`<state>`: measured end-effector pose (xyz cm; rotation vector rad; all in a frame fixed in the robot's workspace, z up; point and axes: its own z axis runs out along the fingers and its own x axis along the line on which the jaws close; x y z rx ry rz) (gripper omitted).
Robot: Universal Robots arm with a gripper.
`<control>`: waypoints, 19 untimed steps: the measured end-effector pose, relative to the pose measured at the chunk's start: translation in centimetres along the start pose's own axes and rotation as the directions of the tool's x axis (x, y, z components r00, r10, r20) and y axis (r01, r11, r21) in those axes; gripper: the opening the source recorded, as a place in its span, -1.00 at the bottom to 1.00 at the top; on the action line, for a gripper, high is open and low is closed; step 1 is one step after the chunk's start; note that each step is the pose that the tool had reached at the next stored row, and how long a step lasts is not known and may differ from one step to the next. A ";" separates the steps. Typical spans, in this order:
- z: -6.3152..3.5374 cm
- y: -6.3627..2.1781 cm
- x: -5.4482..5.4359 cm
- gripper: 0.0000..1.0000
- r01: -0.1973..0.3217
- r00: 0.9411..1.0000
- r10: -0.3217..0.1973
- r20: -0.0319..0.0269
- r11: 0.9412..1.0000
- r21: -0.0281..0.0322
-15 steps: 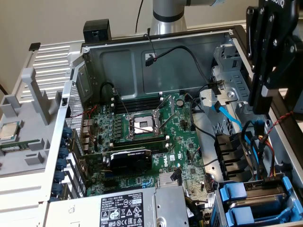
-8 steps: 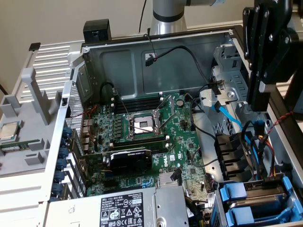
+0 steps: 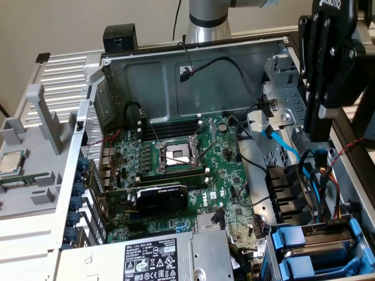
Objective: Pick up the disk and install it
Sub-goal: 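Insert the second disk wire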
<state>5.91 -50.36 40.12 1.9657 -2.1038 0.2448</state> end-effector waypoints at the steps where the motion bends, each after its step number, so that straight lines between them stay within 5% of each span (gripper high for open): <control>1: 0.04 0.00 0.0 -0.50 0.000 1.000 0.000 -0.001 1.000 0.000; 11: 0.43 -0.03 -0.2 -0.50 -0.001 1.000 0.001 -0.022 1.000 0.001; 19: 0.62 -0.04 -0.2 -0.47 -0.001 1.000 0.001 -0.025 1.000 0.001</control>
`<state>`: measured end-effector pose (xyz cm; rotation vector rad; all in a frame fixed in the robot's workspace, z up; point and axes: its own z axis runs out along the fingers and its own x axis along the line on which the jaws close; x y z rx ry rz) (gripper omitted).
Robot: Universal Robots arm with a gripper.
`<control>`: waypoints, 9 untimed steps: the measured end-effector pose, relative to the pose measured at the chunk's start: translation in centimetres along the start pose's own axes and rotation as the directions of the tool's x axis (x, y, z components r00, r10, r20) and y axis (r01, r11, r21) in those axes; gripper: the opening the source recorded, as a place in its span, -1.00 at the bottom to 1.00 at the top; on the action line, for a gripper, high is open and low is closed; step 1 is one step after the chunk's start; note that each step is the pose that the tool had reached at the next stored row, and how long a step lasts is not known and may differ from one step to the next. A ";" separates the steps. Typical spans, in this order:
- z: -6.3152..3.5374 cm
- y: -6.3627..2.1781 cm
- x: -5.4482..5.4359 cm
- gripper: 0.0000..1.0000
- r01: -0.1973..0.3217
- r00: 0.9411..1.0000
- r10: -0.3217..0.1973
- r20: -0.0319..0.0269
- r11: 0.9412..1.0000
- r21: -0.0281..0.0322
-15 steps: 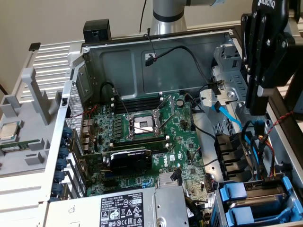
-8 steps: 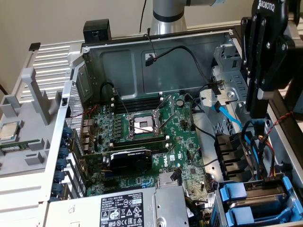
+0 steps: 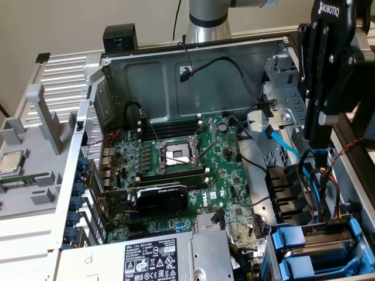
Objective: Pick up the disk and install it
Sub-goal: 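Insert the second disk wire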
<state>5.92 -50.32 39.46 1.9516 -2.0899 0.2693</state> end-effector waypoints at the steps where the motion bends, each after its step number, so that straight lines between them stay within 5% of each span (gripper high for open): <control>1: 0.07 0.00 0.0 -0.47 0.000 1.000 0.000 0.000 1.000 0.000; 9: 0.56 -0.02 -0.2 -0.34 0.000 1.000 0.000 -0.001 1.000 -0.001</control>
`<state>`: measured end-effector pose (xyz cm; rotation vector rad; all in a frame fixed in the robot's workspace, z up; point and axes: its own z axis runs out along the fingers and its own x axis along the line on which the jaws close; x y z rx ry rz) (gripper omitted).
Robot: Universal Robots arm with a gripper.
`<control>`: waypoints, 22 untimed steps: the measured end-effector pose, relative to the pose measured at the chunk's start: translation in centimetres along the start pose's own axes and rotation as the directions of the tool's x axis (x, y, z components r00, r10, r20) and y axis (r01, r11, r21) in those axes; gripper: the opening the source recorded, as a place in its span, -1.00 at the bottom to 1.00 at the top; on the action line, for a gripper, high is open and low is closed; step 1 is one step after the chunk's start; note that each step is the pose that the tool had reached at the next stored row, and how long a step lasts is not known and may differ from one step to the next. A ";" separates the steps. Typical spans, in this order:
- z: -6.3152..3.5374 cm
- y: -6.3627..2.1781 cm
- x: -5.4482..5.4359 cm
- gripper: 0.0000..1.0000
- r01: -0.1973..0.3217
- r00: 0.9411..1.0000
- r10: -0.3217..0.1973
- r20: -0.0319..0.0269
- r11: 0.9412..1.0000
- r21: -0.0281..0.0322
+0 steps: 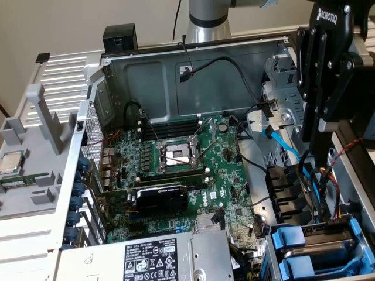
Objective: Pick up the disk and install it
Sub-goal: 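Insert the second disk wire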
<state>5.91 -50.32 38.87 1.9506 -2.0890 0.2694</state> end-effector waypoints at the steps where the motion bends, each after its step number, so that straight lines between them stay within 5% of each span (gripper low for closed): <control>1: 0.07 0.00 0.0 -0.34 0.000 1.000 0.000 0.000 1.000 -0.001; 14: 0.58 -0.22 -0.2 -0.34 0.006 1.000 -0.006 -0.004 1.000 -0.012; 22: 0.60 -0.34 -0.2 -0.34 0.008 1.000 -0.008 -0.008 1.000 -0.011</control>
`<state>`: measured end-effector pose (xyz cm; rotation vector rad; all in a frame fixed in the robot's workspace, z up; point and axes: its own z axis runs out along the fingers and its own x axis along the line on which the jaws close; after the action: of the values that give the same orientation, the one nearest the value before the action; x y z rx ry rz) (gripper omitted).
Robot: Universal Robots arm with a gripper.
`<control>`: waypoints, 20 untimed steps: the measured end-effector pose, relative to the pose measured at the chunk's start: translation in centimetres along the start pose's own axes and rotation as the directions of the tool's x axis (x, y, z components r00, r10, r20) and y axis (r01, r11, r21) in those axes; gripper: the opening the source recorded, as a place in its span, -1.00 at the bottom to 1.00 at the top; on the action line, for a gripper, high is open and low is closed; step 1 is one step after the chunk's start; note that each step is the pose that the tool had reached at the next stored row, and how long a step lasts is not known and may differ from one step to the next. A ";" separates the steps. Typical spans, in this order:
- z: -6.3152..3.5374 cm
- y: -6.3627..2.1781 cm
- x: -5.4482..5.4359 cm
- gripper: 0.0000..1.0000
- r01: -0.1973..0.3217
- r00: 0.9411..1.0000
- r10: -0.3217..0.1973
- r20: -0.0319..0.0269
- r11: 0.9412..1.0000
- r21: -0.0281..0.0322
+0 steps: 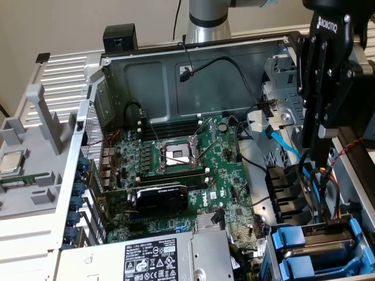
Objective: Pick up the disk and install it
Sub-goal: 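Insert the second disk wire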
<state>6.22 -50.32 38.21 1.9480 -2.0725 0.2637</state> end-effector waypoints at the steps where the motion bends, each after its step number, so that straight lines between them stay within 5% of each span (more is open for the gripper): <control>1: 0.00 0.00 0.0 -0.34 0.000 1.000 0.000 0.000 1.000 0.000; 17: 0.25 -0.01 -0.1 -0.34 0.002 1.000 -0.002 -0.001 1.000 0.001; 20: 0.26 -0.01 -0.1 -0.65 0.002 1.000 -0.002 -0.001 1.000 0.001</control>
<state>6.22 -50.32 37.94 1.9502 -2.0698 0.2650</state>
